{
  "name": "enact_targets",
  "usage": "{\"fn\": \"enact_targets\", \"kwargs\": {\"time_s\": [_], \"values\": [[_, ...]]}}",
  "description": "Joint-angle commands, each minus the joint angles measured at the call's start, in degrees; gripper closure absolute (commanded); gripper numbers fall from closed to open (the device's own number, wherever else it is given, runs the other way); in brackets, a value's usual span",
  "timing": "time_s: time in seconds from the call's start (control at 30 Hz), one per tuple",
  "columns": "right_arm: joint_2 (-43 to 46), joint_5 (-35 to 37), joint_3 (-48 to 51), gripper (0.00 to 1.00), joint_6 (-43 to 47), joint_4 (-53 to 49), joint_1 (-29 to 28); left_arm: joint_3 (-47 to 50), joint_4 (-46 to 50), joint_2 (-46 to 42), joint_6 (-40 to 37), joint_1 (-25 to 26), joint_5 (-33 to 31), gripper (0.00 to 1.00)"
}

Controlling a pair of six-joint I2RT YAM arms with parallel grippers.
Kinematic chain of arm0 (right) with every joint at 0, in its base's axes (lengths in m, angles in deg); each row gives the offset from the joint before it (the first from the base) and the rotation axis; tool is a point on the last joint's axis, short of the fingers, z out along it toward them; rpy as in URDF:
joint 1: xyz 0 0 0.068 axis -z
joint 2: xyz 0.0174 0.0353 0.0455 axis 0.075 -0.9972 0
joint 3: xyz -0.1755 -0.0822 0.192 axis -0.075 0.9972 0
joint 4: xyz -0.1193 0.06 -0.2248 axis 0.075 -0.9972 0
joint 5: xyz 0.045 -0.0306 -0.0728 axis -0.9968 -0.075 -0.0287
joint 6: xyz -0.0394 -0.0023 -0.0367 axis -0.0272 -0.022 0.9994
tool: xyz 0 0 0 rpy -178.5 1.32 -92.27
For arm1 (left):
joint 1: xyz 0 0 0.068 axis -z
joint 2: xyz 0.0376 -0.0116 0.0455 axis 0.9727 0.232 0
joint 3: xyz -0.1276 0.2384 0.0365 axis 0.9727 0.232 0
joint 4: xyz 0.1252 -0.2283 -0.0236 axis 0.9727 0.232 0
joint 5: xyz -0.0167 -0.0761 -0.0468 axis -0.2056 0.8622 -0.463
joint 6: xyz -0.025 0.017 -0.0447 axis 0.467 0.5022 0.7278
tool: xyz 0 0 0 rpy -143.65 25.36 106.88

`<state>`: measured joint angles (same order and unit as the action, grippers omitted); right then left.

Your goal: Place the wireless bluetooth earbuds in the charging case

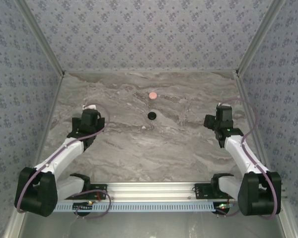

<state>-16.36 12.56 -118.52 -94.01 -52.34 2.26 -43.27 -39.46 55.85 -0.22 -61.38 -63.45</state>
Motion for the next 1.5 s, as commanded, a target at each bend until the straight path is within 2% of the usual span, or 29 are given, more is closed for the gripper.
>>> {"fn": "enact_targets", "kwargs": {"time_s": [0.0,0.33,0.47,0.57,1.0,1.17,1.37,1.47], "values": [[0.59,-2.60,3.58,0.24,3.06,11.32,1.35,3.01,-12.04,-0.67,-3.40,-2.43,3.97,0.01],[-2.07,-11.11,11.90,0.23,9.20,28.98,5.65,10.02,-29.65,3.58,-2.91,-8.94,15.72,0.01],[-3.47,-12.29,13.91,0.23,9.77,34.26,6.17,12.73,-37.72,6.59,-0.75,-12.49,21.78,0.01],[-5.00,-12.82,15.04,0.24,10.35,37.80,6.31,12.90,-41.09,8.44,-1.11,-13.35,24.62,0.01],[-12.03,-16.50,14.86,0.23,9.65,48.48,7.90,13.48,-52.27,15.89,-3.31,-15.81,28.76,0.01],[-16.14,-17.90,13.94,0.23,9.82,51.68,8.02,13.00,-54.03,18.30,-3.60,-15.79,29.07,0.01],[-19.05,-17.57,13.97,0.22,10.32,54.50,7.69,14.38,-60.66,23.21,-3.60,-15.68,28.83,0.01],[-21.53,-16.81,14.30,0.22,11.32,56.95,6.62,13.42,-58.45,23.08,-3.73,-15.64,28.77,0.01]]}}
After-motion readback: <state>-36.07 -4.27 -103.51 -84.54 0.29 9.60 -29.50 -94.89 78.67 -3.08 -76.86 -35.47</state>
